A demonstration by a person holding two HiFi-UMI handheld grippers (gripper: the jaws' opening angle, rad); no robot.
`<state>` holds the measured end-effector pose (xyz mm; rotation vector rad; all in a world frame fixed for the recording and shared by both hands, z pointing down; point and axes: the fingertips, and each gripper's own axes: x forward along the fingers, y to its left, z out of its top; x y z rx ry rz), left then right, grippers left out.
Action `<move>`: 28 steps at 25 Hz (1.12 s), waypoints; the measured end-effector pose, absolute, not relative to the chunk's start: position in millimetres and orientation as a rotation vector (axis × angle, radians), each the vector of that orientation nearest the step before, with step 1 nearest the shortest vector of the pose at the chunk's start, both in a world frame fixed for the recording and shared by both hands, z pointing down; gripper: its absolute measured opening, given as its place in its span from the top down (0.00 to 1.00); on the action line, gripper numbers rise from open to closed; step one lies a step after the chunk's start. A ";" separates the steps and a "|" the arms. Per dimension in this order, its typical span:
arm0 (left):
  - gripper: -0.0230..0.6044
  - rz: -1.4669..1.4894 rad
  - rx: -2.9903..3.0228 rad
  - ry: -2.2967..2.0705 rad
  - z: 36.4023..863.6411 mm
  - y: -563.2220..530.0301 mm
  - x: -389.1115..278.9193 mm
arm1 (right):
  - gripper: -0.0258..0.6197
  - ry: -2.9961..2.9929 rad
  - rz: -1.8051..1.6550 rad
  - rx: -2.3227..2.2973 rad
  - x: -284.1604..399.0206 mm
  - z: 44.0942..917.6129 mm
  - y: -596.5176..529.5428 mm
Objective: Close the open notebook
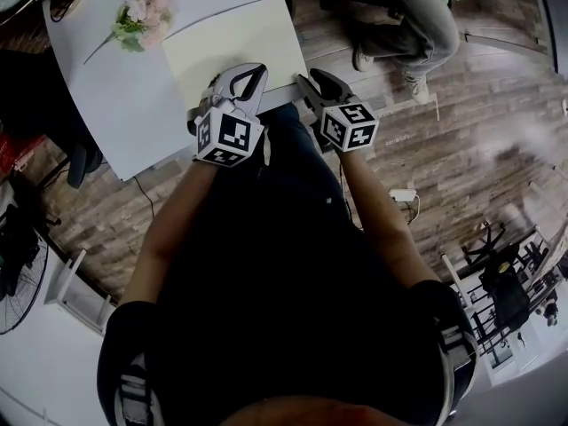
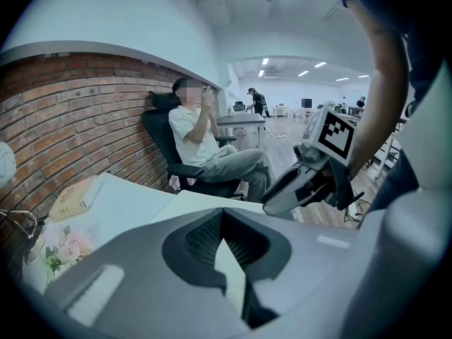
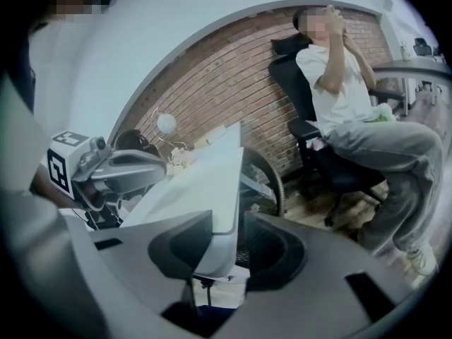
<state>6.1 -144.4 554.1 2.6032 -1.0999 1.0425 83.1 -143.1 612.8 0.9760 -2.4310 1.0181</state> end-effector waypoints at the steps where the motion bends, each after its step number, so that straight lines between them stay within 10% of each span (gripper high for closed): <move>1: 0.95 1.043 2.602 -1.102 554.3 -143.9 5.9 | 0.79 -2.435 1.044 0.969 83.1 613.7 -143.5; 28: 0.95 1.042 2.565 -1.174 550.2 -136.6 -8.5 | 0.87 -2.378 1.518 0.988 91.5 612.4 -149.4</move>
